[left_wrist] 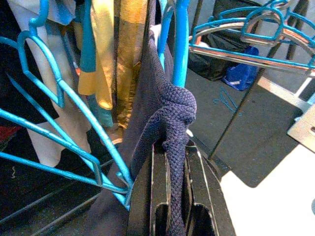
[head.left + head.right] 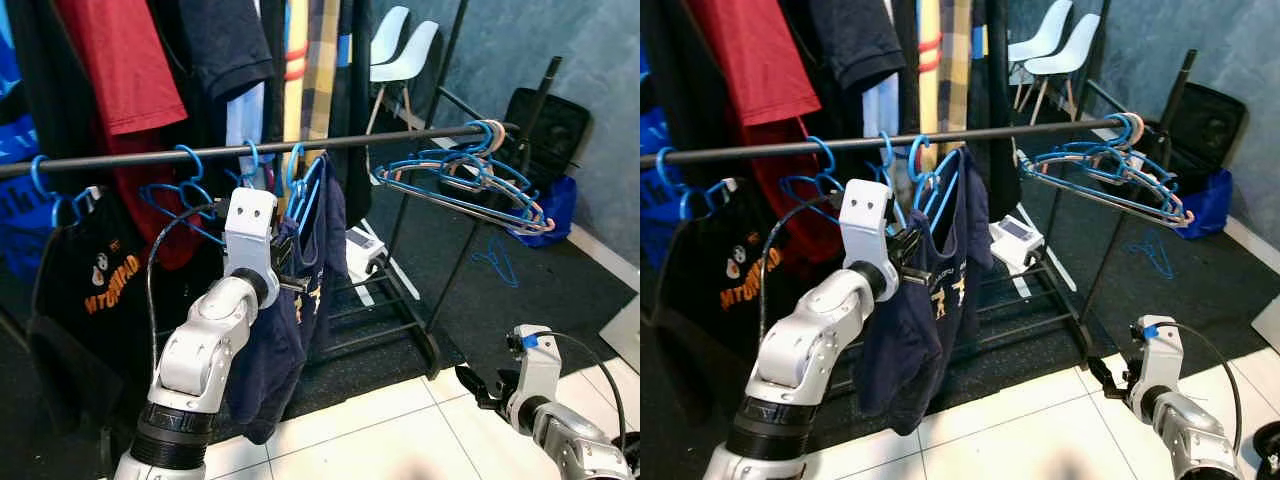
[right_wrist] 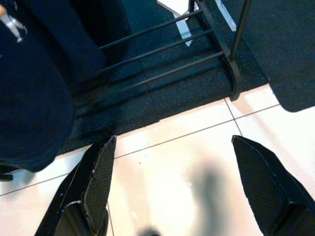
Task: Hang hanger
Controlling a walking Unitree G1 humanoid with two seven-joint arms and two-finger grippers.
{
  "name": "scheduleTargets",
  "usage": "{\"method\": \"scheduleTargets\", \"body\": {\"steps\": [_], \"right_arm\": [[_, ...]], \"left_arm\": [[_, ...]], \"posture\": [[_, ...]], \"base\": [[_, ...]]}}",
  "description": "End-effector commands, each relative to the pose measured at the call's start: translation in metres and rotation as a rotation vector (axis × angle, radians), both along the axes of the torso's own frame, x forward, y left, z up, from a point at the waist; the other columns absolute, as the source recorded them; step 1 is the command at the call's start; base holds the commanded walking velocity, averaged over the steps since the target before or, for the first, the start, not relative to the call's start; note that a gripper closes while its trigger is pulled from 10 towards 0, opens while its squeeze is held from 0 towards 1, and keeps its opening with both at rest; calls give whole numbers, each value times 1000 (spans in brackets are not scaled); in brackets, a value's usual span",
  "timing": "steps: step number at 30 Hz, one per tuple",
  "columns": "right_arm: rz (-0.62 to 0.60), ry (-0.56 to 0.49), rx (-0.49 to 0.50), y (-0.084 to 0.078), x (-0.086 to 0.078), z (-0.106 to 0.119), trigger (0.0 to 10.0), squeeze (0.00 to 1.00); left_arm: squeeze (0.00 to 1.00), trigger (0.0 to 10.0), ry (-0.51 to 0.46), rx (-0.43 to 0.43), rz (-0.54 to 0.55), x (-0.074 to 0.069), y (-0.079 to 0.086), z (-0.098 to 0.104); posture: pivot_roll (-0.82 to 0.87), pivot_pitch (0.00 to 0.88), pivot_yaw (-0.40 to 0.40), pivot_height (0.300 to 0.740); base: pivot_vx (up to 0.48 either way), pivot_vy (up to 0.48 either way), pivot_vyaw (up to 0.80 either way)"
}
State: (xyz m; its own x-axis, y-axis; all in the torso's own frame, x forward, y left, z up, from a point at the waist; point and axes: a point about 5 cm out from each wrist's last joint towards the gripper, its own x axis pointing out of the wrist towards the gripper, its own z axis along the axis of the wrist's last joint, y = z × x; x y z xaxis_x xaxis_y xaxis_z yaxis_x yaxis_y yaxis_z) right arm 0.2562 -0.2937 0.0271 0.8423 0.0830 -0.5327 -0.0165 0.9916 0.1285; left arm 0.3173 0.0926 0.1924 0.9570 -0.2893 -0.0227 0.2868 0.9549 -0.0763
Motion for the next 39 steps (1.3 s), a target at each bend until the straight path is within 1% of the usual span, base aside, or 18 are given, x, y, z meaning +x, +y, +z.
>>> {"method": "scheduleTargets", "body": {"steps": [1,3,6,11,12,13,20,25,30,33,39], "right_arm": [[-12,10,-4,-1,0,-1,10000,0],[-18,11,-5,-2,0,-1,10000,0],[-24,6,0,-3,0,1,10000,0],[-7,1,-1,-1,-1,1,10000,0],[40,17,-31,2,-3,-1,10000,0],[58,21,-35,3,-4,-2,10000,0],[71,27,-34,5,-5,-4,10000,0],[61,34,-20,4,-7,-6,10000,0],[49,40,-16,4,-7,-6,10000,0],[45,40,-18,4,-6,-5,10000,0],[44,38,-17,4,-6,-5,10000,0]], "left_arm": [[0,10000,-11,5,12,3,-2,5],[0,10000,3,1,20,5,-1,3],[0,10000,24,-21,32,6,0,2],[0,10000,29,-31,33,6,-1,2],[0,10000,30,-33,32,6,-2,3],[0,10000,31,-35,32,6,-2,3],[0,10000,33,-36,39,6,-1,2],[0,10000,31,-38,69,9,2,2],[0,10000,16,-29,75,11,6,4],[0,10000,-3,-30,66,12,7,8],[0,10000,-13,-26,53,13,5,10]], "posture": [[-67,0,-53,740],[-69,0,-51,740],[-72,0,-49,740],[-73,0,-47,740],[-72,0,-47,740],[-72,0,-47,740],[-71,0,-47,740],[-74,0,-46,740],[-77,0,-46,740],[-77,0,-47,740],[-77,0,-47,740]], "base": [[0,0,0],[0,0,0],[0,-461,0],[0,-461,0],[0,-461,800],[0,-461,800],[0,-461,800],[0,0,800],[0,0,0],[296,0,0],[373,0,0]]}}
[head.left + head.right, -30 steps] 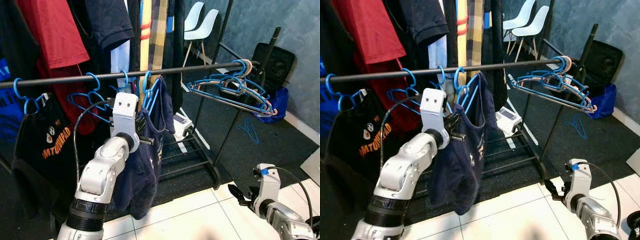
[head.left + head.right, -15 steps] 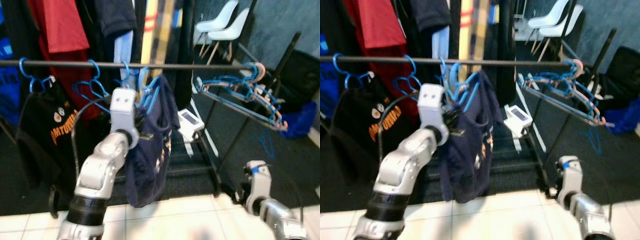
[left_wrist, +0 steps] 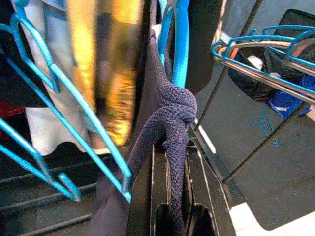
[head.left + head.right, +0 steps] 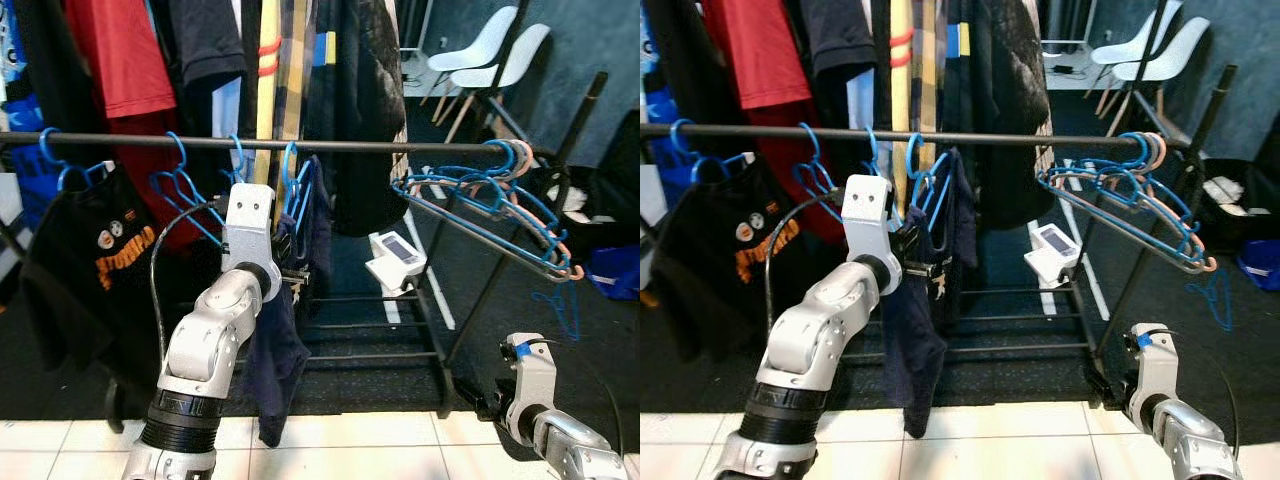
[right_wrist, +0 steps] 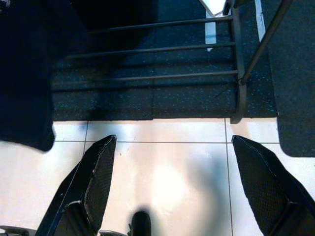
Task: Hang hanger
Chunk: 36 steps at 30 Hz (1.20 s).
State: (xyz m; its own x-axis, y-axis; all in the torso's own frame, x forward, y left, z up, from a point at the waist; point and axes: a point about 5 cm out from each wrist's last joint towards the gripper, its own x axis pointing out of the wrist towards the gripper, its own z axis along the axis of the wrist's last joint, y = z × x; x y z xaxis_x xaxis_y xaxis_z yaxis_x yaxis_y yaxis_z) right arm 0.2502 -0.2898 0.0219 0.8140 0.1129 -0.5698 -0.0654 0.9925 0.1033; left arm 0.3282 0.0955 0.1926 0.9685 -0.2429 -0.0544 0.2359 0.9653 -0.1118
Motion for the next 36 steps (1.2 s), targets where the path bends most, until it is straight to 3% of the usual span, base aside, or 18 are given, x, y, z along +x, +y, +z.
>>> {"method": "scheduleTargets", "body": {"steps": [1,14,27,36], "right_arm": [[-10,-3,10,0,0,1,10000,0],[-26,6,7,-2,0,0,10000,0],[-39,23,-2,-3,-1,-1,10000,0],[-48,32,-6,-4,-2,-3,10000,0]], "left_arm": [[0,10000,-53,1,5,2,2,10],[0,10000,-55,-5,-7,3,-2,10],[0,10000,85,64,-97,-5,-15,-17],[0,10000,173,82,-67,-5,-13,-32]], "posture": [[-77,0,-47,740],[-80,0,-47,740],[-75,0,-46,740],[-77,0,-42,740]], "base": [[398,0,0],[400,0,0],[0,0,0],[0,0,0]]}}
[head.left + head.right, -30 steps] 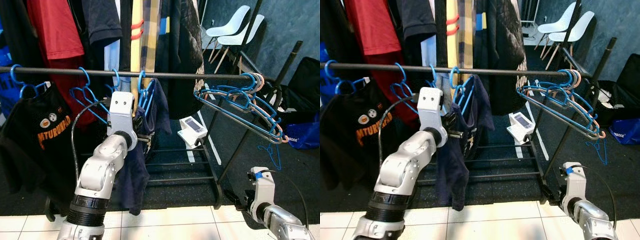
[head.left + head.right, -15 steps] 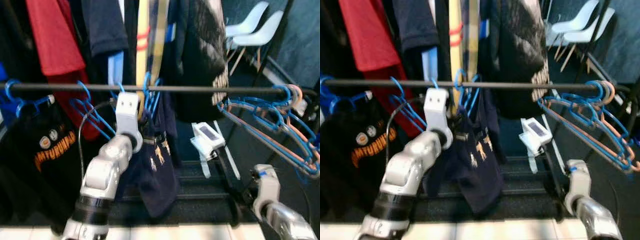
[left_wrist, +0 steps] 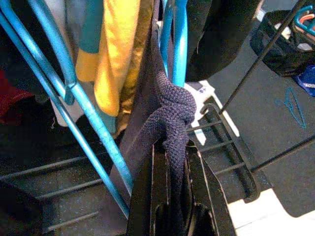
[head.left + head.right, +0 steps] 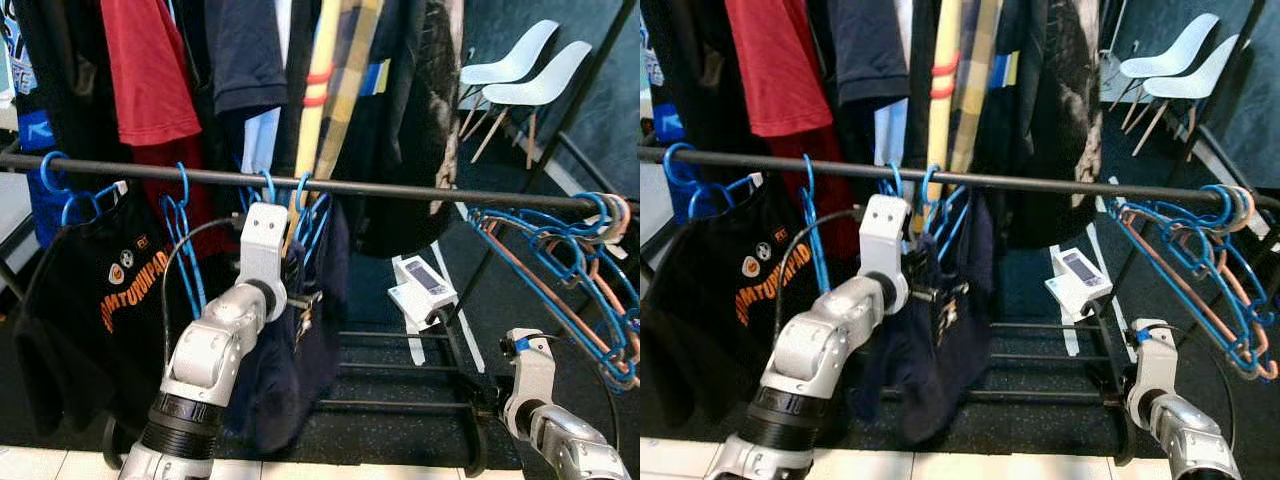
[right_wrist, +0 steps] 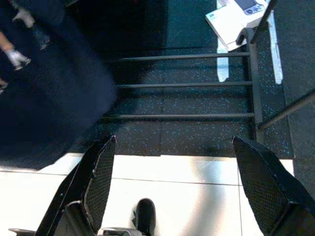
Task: Hang hanger
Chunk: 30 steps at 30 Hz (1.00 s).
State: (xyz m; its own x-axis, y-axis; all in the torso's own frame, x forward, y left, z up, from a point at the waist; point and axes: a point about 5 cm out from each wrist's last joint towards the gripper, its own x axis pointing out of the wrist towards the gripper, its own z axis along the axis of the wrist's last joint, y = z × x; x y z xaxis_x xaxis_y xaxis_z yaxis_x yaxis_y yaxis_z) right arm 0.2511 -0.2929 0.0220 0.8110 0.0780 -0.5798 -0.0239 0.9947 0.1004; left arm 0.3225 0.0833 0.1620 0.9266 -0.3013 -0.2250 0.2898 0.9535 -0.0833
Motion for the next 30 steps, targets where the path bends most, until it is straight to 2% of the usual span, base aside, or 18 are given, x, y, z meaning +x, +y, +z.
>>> {"method": "scheduleTargets", "body": {"steps": [1,10,11,17,19,20,21,22,23,24,25,26,27,28,29,30], "right_arm": [[-9,20,-2,-1,-3,-3,10000,0],[-16,19,-3,-2,-3,-3,10000,0],[-19,18,-3,-2,-3,-2,10000,0],[-22,12,3,-1,-2,-2,10000,0],[-21,10,7,0,-2,-2,10000,0],[-19,11,11,2,-2,-3,10000,0],[-18,17,13,2,-3,-6,10000,0],[-18,17,13,2,-3,-6,10000,0],[-19,23,15,3,-4,-7,10000,0],[-19,23,15,3,-4,-7,10000,0],[-19,27,16,3,-5,-9,10000,0],[-19,27,16,3,-5,-9,10000,0],[-20,32,16,3,-6,-10,10000,0],[-20,32,16,3,-6,-10,10000,0],[-21,39,17,3,-7,-11,10000,0],[-21,39,17,3,-7,-11,10000,0]], "left_arm": [[0,10000,29,15,6,1,-1,-5],[0,10000,47,2,-9,-1,-3,-10],[1000,10000,41,-17,-22,-2,-4,-10],[1000,10000,10,-64,-83,-7,-1,-9],[1000,10000,-10,-73,-123,-10,2,-9],[1000,10000,-11,-71,-140,-13,10,-11],[1000,10000,-2,-88,-215,-21,17,-13],[1000,10000,-2,-88,-215,-21,17,-13],[1000,10000,0,-112,-313,-33,24,-12],[1000,10000,0,-112,-313,-33,24,-12],[1000,10000,3,-123,-399,-45,31,-12],[1000,10000,3,-123,-399,-45,31,-12],[1000,10000,14,-154,-450,-57,43,-11],[1000,10000,14,-154,-450,-57,43,-11],[169,10000,31,-211,-469,-72,68,-9],[169,10000,31,-211,-469,-72,68,-9]], "posture": [[-77,0,-42,740],[-80,0,-38,740],[-82,0,-38,740],[-80,0,-38,740],[-80,0,-38,740],[-78,0,-38,740],[-72,0,-38,740],[-72,0,-38,740],[-68,0,-39,740],[-68,0,-39,740],[-67,0,-39,740],[-67,0,-39,740],[-61,0,-38,740],[-61,0,-38,740],[-52,0,-38,740],[-52,0,-38,740]], "base": [[0,0,0],[0,0,0],[0,0,0],[0,0,0],[0,0,0],[0,0,0],[0,0,0],[0,0,0],[0,0,0],[0,0,0],[0,0,0],[0,0,0],[0,0,0],[0,0,0],[0,0,0],[0,0,0]]}}
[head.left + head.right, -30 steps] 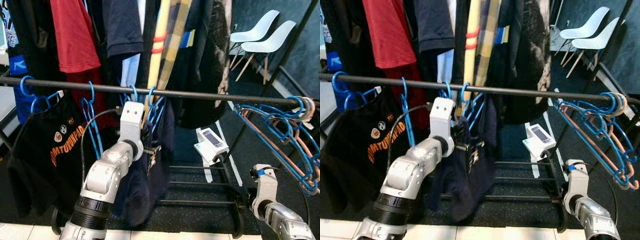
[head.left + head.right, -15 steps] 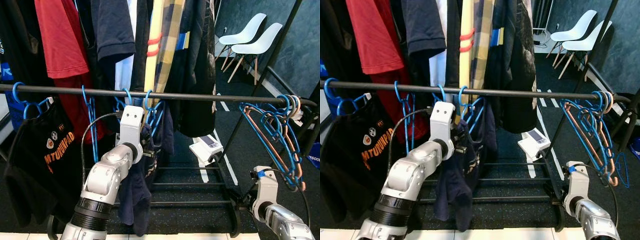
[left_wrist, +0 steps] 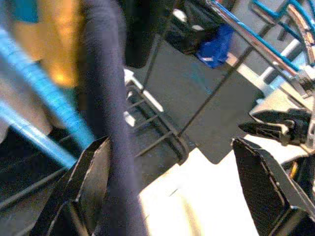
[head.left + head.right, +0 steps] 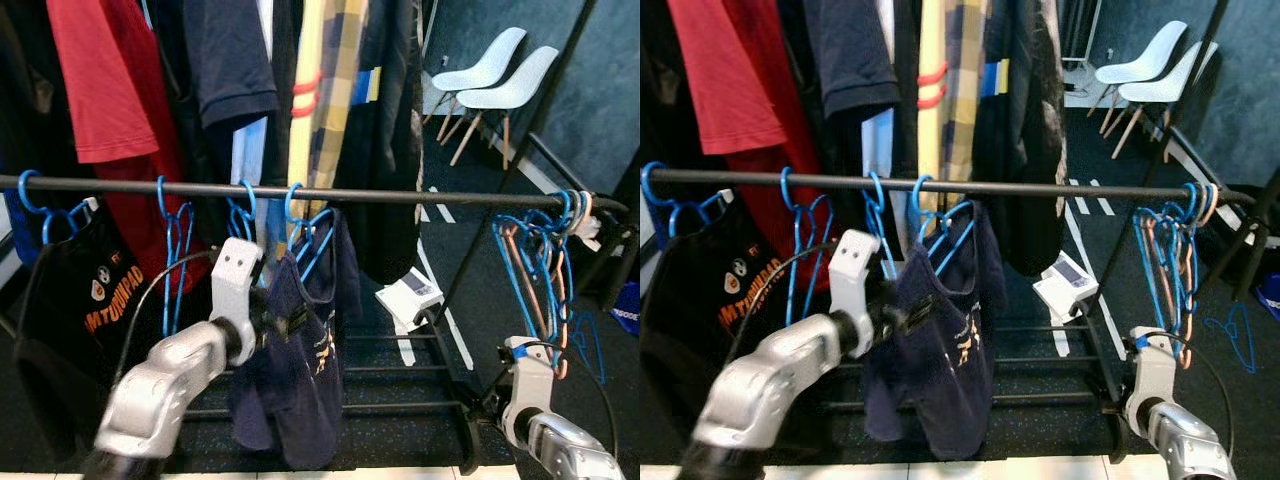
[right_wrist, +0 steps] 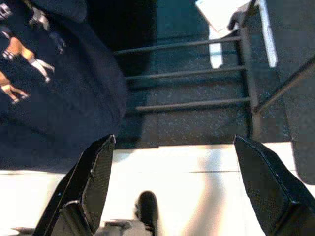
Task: Hang hanger
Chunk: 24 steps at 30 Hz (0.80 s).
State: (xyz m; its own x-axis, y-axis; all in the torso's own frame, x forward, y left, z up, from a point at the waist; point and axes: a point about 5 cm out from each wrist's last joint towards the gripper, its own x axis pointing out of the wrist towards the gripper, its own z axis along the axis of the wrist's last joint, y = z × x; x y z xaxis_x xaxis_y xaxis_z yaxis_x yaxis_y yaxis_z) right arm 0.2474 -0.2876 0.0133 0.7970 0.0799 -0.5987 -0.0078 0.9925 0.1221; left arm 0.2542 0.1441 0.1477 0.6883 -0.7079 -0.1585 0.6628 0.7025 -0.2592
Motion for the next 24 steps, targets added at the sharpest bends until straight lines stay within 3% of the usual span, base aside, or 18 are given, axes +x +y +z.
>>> {"method": "scheduleTargets", "body": {"steps": [1,2,6,11,14,15,19,24], "right_arm": [[-8,15,-4,-2,-4,-3,10000,0],[-9,17,-3,-2,-4,-4,10000,0],[-9,21,-2,-1,-4,-5,10000,0],[-7,30,1,0,-5,-8,10000,0],[-6,32,2,1,-6,-8,10000,0],[-4,35,3,2,-6,-9,10000,0],[4,51,5,4,-8,-14,10000,0],[16,79,3,7,-13,-21,10000,0]], "left_arm": [[169,10000,0,-37,-24,-8,15,6],[0,10000,14,-64,-37,-13,20,6],[0,10000,38,-75,-76,-23,28,0],[0,10000,155,71,-84,-38,44,-33],[0,10000,177,92,-71,-40,48,-38],[0,10000,203,150,-46,-40,54,-47],[0,10000,257,245,-15,-44,65,-60],[0,10000,297,290,-5,-49,71,-73]], "posture": [[-52,0,-38,740],[-49,0,-39,740],[-49,0,-36,740],[-47,0,-34,740],[-47,0,-34,740],[-43,0,-31,740],[-38,0,-29,740],[-38,0,-27,740]], "base": [[0,0,0],[0,0,0],[0,0,0],[-236,0,0],[-360,0,0],[-379,0,0],[-409,0,0],[-442,0,0]]}}
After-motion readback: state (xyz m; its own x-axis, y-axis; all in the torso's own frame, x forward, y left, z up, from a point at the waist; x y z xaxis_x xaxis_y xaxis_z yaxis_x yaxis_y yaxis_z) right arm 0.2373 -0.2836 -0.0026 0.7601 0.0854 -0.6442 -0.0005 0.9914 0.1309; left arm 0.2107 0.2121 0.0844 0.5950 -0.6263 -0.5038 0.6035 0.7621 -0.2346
